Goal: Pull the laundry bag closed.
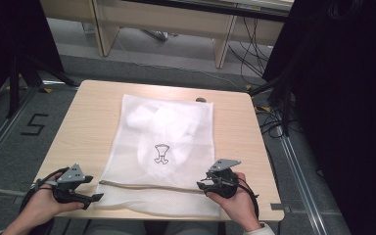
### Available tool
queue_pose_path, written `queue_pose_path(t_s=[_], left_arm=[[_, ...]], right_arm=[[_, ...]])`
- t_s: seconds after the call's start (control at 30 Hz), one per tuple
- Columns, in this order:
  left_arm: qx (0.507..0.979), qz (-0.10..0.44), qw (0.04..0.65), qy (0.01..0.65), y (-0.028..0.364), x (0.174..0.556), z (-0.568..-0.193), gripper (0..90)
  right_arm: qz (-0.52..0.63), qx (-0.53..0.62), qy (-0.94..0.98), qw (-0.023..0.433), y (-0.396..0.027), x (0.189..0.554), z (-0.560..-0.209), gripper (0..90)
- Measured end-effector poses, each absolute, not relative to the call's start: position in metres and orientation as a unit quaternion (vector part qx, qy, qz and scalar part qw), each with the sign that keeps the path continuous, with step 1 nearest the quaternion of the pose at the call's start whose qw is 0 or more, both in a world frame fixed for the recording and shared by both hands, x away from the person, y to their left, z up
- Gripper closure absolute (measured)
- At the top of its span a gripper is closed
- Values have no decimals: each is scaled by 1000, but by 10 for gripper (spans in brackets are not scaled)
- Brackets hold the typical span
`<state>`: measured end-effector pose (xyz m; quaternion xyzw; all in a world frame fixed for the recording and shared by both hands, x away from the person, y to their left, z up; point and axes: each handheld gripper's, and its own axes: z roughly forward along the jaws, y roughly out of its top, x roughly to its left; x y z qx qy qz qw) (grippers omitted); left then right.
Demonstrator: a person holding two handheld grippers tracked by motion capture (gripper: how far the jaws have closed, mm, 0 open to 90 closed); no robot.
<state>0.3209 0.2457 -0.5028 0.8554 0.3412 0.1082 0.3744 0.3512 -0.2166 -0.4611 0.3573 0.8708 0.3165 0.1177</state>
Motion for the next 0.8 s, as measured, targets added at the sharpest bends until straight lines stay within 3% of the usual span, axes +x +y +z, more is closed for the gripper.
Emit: queue_pose_path(t_s=[0.17, 0.37, 0.73, 0.8], left_arm=[[861, 106, 368, 334, 247, 321, -502, 240], [861, 103, 369, 334, 248, 321, -503, 243], [862, 95, 371, 333, 248, 321, -503, 245], [862, 97, 372, 332, 248, 321, -503, 246]], right_arm=[[349, 333, 866, 133, -197, 352, -459, 481], [354, 314, 873, 116, -179, 354, -459, 484], [355, 257, 891, 119, -123, 356, -453, 583], [361, 243, 895, 103, -107, 357, -453, 605]])
